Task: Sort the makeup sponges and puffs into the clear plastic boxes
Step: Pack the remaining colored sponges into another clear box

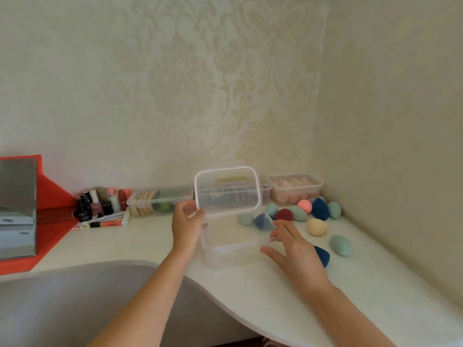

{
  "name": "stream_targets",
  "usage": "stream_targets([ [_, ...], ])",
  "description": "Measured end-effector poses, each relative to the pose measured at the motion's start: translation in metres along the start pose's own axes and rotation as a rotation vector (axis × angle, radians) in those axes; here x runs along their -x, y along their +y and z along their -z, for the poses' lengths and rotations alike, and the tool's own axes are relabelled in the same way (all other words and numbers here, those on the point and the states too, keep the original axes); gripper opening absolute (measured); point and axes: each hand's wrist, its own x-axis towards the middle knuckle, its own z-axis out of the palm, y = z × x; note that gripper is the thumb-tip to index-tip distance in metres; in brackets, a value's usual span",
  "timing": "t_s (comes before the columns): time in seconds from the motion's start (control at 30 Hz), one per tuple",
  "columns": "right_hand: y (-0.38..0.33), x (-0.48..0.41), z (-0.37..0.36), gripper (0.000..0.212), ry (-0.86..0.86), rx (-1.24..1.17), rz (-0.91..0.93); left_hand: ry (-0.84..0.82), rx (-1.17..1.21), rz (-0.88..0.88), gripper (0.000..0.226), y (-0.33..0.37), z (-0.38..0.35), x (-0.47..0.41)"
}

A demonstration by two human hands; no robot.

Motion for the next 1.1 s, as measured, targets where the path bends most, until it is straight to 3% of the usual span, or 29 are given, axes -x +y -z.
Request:
stream_targets([
  [0.1, 0.0, 0.001, -0.001, 0.026, 0.031, 0.012, -0.008, -0.103, 0.09, 0.024, 0.037, -0.013, 0.002, 0.022],
  [0.2, 0.0, 0.002, 0.0, 0.043, 0.063, 0.049, -0.049, -0.141, 0.12, 0.111, 0.037, -0.021, 0.004, 0.034],
  [0.33, 0.007, 0.001, 0.005, 0.059, 0.129, 0.289, -0.283, -0.108, 0.078, 0.079, 0.034, -0.02, 0.006, 0.036],
  [0.43, 0.007, 0.002, 0.006, 0.05, 0.04, 0.459, -0.448, -0.11, 0.029, 0.047, 0.03, -0.021, 0.009, 0.034],
  [0.53, 0.009, 0.003, 0.003, 0.053, -0.052, 0.36, -0.489, -0.156, -0.008, 0.023, 0.03, -0.018, 0.014, 0.029],
  [0.67, 0.012, 0.001, 0.005, 0.044, 0.018, 0.097, -0.455, -0.133, 0.011, -0.019, 0.02, -0.017, 0.017, 0.027],
  [0.87, 0.0, -0.011, 0.028, 0.019, 0.339, -0.315, -0.196, -0.134, 0.036, -0.022, 0.011, -0.016, 0.015, 0.031],
  [1.0, -0.019, -0.029, 0.04, 0.028, 0.292, -0.498, -0.018, -0.145, 0.063, -0.001, 0.012, -0.015, 0.014, 0.033],
  [1.1, -0.036, -0.049, 0.046, 0.025, 0.149, -0.541, 0.054, -0.142, 0.088, 0.025, 0.012, -0.015, 0.015, 0.033],
])
